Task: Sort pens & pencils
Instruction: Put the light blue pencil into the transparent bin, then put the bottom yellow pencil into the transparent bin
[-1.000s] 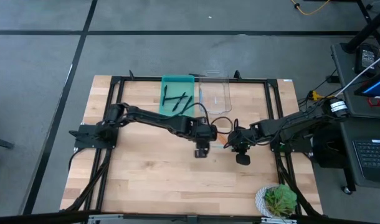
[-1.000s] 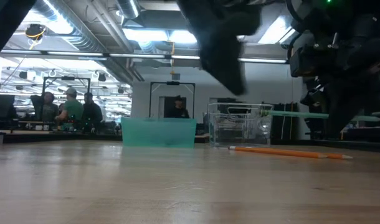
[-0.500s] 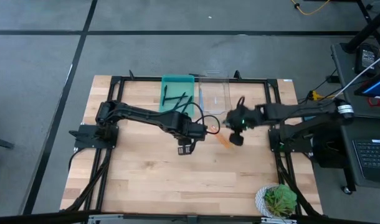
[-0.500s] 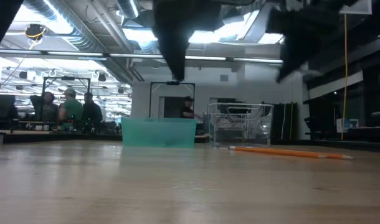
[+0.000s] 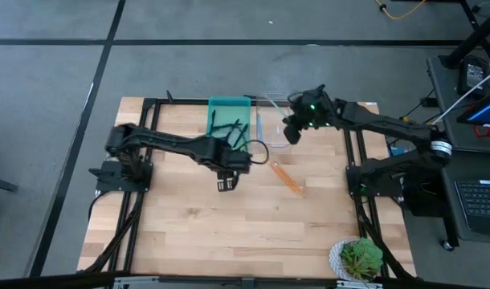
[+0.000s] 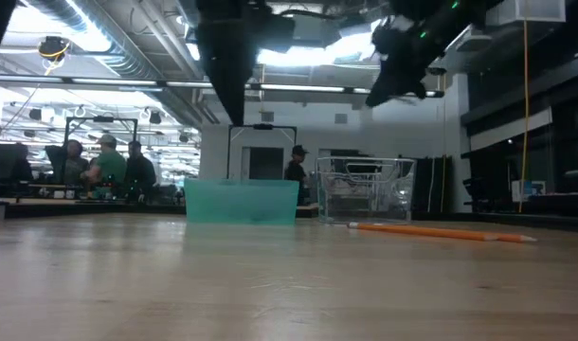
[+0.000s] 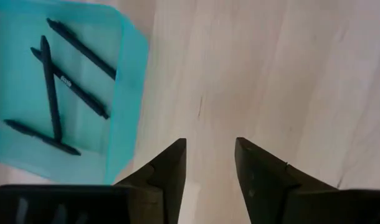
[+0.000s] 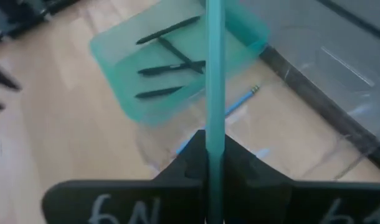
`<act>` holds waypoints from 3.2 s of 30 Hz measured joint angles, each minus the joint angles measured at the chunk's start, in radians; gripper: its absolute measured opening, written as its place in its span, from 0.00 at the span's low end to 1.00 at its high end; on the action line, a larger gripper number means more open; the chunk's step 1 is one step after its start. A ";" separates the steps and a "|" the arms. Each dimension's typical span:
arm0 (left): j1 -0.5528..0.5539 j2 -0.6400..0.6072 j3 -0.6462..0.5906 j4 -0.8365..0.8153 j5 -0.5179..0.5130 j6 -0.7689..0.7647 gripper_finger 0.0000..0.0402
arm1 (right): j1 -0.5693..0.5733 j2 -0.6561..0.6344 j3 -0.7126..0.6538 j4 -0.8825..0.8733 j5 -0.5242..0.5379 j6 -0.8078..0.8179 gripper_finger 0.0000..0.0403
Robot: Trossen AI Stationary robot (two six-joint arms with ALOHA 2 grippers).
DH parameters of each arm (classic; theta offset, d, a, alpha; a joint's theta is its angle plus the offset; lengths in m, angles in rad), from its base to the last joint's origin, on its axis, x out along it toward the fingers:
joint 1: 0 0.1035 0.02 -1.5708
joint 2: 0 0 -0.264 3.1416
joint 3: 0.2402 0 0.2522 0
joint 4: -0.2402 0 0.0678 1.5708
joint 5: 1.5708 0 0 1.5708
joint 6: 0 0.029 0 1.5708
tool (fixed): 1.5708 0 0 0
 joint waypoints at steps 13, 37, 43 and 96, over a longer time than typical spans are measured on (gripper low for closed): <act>0.035 -0.391 -0.445 0.462 0.000 0.060 0.32 | -0.126 0.262 -0.001 0.127 -0.050 0.255 0.04; 0.017 -0.443 -0.567 0.607 0.001 0.033 0.32 | -0.144 0.420 -0.002 0.186 -0.076 0.330 0.11; 0.017 -0.443 -0.567 0.607 0.004 0.033 0.32 | -0.144 0.420 -0.002 0.187 -0.076 0.326 0.19; -0.065 -0.181 -0.567 1.310 0.180 0.089 0.32 | 0.214 -0.180 -0.204 -0.418 -0.055 0.264 0.51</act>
